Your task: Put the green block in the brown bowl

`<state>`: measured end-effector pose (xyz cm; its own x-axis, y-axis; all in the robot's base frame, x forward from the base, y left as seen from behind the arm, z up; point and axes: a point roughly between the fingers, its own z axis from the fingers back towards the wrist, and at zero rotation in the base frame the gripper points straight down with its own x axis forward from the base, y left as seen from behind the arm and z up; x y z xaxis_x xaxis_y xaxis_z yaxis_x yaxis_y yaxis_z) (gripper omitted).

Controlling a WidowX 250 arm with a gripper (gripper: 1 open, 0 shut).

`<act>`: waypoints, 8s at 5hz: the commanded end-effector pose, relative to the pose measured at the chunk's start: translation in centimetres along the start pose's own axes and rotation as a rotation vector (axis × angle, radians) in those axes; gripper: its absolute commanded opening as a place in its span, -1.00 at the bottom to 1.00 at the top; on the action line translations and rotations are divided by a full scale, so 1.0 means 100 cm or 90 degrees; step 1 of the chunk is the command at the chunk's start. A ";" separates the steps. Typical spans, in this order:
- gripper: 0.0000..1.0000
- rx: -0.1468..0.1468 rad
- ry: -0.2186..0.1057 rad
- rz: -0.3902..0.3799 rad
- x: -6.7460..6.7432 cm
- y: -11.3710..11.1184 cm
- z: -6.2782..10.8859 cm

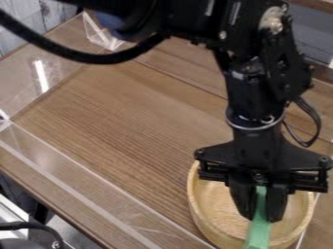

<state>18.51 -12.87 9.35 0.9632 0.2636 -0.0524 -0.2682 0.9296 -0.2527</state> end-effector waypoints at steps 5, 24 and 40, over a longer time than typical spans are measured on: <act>-1.00 -0.018 -0.004 0.015 0.010 0.002 -0.002; -1.00 -0.032 0.035 -0.035 0.012 -0.001 0.011; -1.00 -0.023 0.054 -0.021 0.013 0.005 0.012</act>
<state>18.52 -11.54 9.10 0.9639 0.2034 -0.1718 -0.2436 0.9341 -0.2609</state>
